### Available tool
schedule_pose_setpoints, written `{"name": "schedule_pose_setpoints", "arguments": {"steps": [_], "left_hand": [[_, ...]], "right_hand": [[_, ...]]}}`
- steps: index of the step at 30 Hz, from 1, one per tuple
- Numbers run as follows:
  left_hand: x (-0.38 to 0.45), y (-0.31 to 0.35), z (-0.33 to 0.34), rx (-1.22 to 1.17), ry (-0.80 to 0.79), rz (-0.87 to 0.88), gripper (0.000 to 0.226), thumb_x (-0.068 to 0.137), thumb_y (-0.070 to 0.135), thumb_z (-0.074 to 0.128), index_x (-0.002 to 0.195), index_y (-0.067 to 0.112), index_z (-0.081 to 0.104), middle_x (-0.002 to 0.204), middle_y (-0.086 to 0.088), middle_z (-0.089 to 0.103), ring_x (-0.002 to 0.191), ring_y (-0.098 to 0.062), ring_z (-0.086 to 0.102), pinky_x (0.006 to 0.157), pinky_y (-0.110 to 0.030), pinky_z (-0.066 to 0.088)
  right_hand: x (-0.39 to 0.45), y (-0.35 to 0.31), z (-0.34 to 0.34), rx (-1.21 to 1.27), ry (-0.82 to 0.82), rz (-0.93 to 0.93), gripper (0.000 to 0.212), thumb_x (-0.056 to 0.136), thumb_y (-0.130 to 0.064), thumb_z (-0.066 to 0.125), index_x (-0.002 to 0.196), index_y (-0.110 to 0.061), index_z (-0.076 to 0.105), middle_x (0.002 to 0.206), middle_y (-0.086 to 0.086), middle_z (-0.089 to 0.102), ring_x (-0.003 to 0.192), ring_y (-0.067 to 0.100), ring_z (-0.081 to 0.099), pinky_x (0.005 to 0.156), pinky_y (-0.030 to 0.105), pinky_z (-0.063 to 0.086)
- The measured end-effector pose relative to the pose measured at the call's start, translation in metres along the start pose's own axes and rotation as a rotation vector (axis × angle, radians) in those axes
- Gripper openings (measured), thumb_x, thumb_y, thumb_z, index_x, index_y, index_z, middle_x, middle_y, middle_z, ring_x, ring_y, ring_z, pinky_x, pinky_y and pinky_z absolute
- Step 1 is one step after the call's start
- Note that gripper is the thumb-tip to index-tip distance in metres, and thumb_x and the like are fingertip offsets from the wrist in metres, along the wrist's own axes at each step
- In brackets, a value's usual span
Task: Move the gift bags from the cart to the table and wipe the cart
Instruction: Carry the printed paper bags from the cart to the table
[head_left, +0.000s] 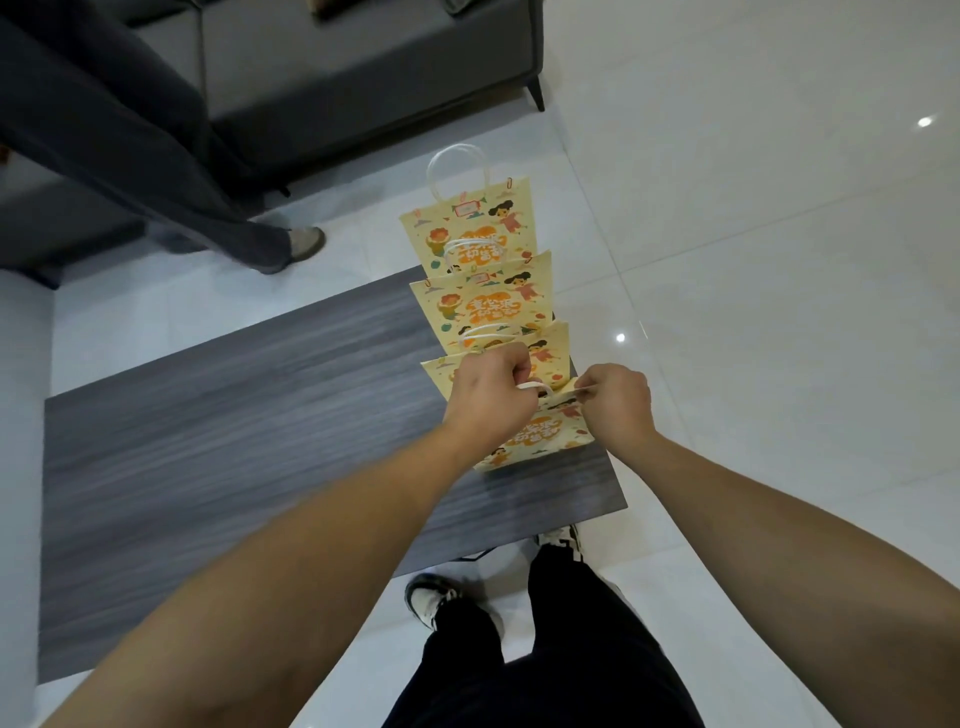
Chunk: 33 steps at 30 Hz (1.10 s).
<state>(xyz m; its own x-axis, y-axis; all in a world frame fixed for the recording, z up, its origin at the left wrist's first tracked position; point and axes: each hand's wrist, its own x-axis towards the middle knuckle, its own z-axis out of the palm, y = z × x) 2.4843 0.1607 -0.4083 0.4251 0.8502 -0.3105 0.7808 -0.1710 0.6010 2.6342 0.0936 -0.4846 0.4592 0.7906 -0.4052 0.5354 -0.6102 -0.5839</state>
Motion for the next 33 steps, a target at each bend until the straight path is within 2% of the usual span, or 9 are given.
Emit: {"name": "schedule_pose_setpoints", "arguments": {"steps": [5,10,15,18,22,24,26,29,33], "left_hand": [[-0.004,0.001,-0.002,-0.019,0.005,0.017,0.034,0.075,0.000,0.059,0.062,0.023,0.037,0.060,0.003,0.043,0.062,-0.019,0.037,0.056,-0.032,0.028],[-0.006,-0.005,0.000,0.041,0.001,0.006,0.038,0.075,0.000,0.064,0.063,0.024,0.037,0.061,0.004,0.045,0.062,-0.019,0.038,0.055,-0.032,0.029],[-0.006,-0.006,-0.008,0.053,-0.089,-0.011,0.033,0.083,0.023,0.081,0.071,0.024,0.050,0.067,0.006,0.054,0.066,-0.017,0.047,0.059,-0.031,0.041],[-0.008,-0.006,-0.018,0.075,-0.114,0.021,0.020,0.084,0.025,0.080,0.082,0.021,0.061,0.070,0.009,0.056,0.067,-0.012,0.049,0.057,-0.026,0.039],[-0.013,-0.004,-0.035,0.137,-0.156,0.073,0.016,0.084,0.029,0.078,0.091,0.027,0.064,0.088,0.012,0.062,0.085,-0.010,0.058,0.062,-0.020,0.039],[-0.016,-0.003,-0.043,0.151,-0.161,0.115,0.020,0.084,0.032,0.078,0.100,0.026,0.068,0.098,0.010,0.063,0.093,-0.012,0.058,0.069,-0.023,0.042],[-0.021,-0.002,-0.054,0.158,-0.155,0.165,0.027,0.085,0.035,0.077,0.109,0.024,0.069,0.106,0.008,0.064,0.098,-0.013,0.057,0.076,-0.028,0.045],[-0.030,0.003,-0.074,0.173,-0.136,0.239,0.030,0.089,0.038,0.073,0.113,0.021,0.068,0.112,0.003,0.065,0.100,-0.017,0.058,0.081,-0.035,0.052],[-0.045,0.010,-0.095,0.211,-0.092,0.360,0.032,0.090,0.043,0.069,0.114,0.021,0.068,0.114,0.002,0.067,0.099,-0.018,0.059,0.078,-0.031,0.047]], "right_hand": [[-0.001,-0.002,0.006,0.040,-0.020,0.014,0.020,0.082,0.002,0.074,0.101,-0.003,0.076,0.100,0.015,0.072,0.091,0.031,0.067,0.085,0.039,0.058],[-0.003,-0.002,0.012,0.049,-0.044,0.007,0.017,0.082,0.004,0.073,0.097,-0.004,0.075,0.098,0.015,0.072,0.089,0.031,0.067,0.085,0.041,0.058],[-0.009,-0.005,0.010,-0.018,-0.078,-0.006,0.019,0.086,-0.001,0.071,0.103,-0.007,0.075,0.101,0.014,0.071,0.080,0.023,0.060,0.075,0.031,0.054],[-0.016,-0.009,0.006,-0.049,-0.077,-0.012,0.024,0.088,-0.008,0.071,0.112,-0.010,0.075,0.108,0.014,0.072,0.090,0.028,0.066,0.079,0.035,0.057],[-0.030,-0.016,-0.003,-0.043,-0.033,-0.012,0.037,0.087,-0.012,0.073,0.123,-0.013,0.072,0.120,0.008,0.071,0.106,0.027,0.065,0.082,0.027,0.048],[-0.040,-0.023,-0.009,-0.051,-0.010,-0.007,0.040,0.085,-0.013,0.075,0.124,-0.015,0.071,0.123,0.007,0.070,0.109,0.027,0.064,0.081,0.026,0.045],[-0.053,-0.030,-0.017,-0.057,0.035,-0.007,0.042,0.084,-0.015,0.076,0.125,-0.015,0.070,0.125,0.006,0.069,0.114,0.027,0.063,0.088,0.029,0.047],[-0.078,-0.044,-0.028,-0.061,0.132,0.003,0.039,0.087,-0.016,0.071,0.126,-0.018,0.068,0.124,0.007,0.069,0.112,0.026,0.063,0.094,0.033,0.049],[-0.126,-0.058,-0.039,-0.066,0.265,0.044,0.039,0.091,-0.021,0.068,0.129,-0.020,0.066,0.122,0.007,0.068,0.111,0.026,0.062,0.092,0.032,0.048]]}}
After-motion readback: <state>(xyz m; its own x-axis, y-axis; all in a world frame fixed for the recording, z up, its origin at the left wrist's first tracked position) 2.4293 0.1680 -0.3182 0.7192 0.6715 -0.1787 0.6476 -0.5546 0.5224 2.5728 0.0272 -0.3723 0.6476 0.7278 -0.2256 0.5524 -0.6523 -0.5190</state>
